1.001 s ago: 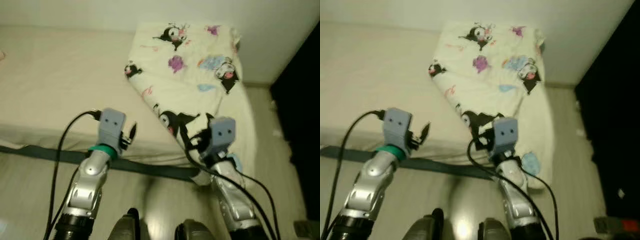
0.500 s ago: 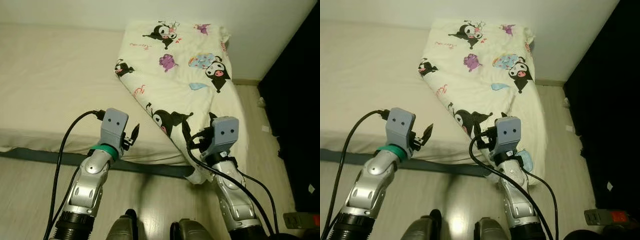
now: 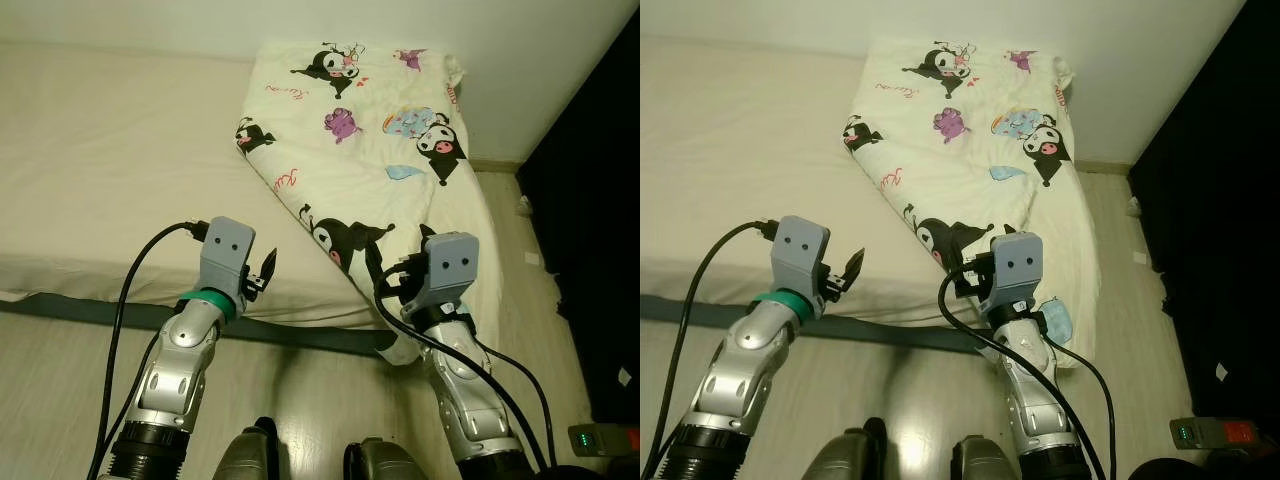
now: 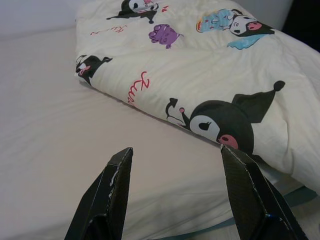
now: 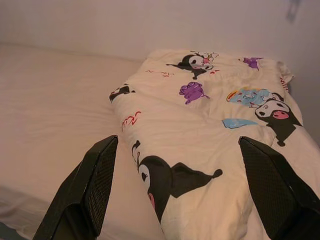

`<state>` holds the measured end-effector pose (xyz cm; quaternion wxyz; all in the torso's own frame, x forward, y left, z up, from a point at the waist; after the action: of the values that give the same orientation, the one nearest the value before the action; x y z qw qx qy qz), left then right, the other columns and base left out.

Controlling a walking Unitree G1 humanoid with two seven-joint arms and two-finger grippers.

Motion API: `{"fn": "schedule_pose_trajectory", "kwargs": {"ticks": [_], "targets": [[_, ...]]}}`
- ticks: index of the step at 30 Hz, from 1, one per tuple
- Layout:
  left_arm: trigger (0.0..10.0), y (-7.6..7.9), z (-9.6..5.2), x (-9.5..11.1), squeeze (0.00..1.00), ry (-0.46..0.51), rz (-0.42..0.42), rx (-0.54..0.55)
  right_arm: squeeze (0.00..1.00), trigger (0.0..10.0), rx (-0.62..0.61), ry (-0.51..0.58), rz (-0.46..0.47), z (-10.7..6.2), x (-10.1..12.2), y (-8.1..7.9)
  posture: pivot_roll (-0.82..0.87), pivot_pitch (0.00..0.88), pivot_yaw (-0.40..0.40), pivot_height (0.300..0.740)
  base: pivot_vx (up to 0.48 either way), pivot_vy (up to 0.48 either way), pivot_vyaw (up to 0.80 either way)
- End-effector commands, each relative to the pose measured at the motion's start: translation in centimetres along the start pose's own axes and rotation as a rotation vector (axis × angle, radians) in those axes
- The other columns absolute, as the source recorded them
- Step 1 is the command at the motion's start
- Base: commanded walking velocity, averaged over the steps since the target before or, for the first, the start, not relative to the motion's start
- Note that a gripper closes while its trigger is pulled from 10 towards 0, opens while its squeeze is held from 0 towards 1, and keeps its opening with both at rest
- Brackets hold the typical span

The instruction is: Clean up the room

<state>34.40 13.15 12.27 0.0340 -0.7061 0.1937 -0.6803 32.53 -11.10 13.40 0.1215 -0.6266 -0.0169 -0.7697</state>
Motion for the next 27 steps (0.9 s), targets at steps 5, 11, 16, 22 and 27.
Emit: {"fn": "schedule_pose_trajectory", "kwargs": {"ticks": [5,11,16,22,27], "targets": [[10.0,0.24,0.01,-0.51,0.00,-0.014,-0.011,-0.003,0.00,10.0,-0.009,-0.025,0.004,-0.19,-0.60,0.08,-0.09,0.105,0.076,0.685,0.000,0.000,0.00],[10.0,0.23,0.07,-0.50,0.00,-0.013,-0.010,-0.005,0.00,10.0,-0.012,-0.021,0.004,-0.14,-0.52,0.10,-0.09,0.104,0.078,0.670,0.000,0.000,0.00],[10.0,0.24,0.12,-0.47,0.00,-0.011,-0.008,-0.008,0.00,10.0,-0.015,-0.019,0.003,-0.13,-0.47,0.18,-0.09,0.102,0.078,0.655,0.000,0.000,0.00],[10.0,0.24,0.14,-0.47,0.00,-0.010,-0.008,-0.009,0.00,10.0,-0.015,-0.019,0.002,-0.12,-0.48,0.19,-0.09,0.100,0.078,0.645,0.000,0.000,0.00],[10.0,0.23,0.12,-0.46,0.00,-0.009,-0.007,-0.009,0.00,10.0,-0.013,-0.018,0.002,-0.11,-0.46,0.14,-0.09,0.097,0.078,0.630,0.000,0.000,0.00]]}}
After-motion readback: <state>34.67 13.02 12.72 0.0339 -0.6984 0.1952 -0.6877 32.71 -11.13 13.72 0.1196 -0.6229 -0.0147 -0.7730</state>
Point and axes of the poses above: a point about 5 cm out from each wrist's last joint towards the gripper, its own z axis pointing out of the wrist towards the gripper, its own x axis along the axis of the wrist's last joint, y = z × x, the point moved 4 cm from there along z, pointing out of the wrist towards the gripper, and after that the axes turned 8 degrees about z, right-handed, at the moved point
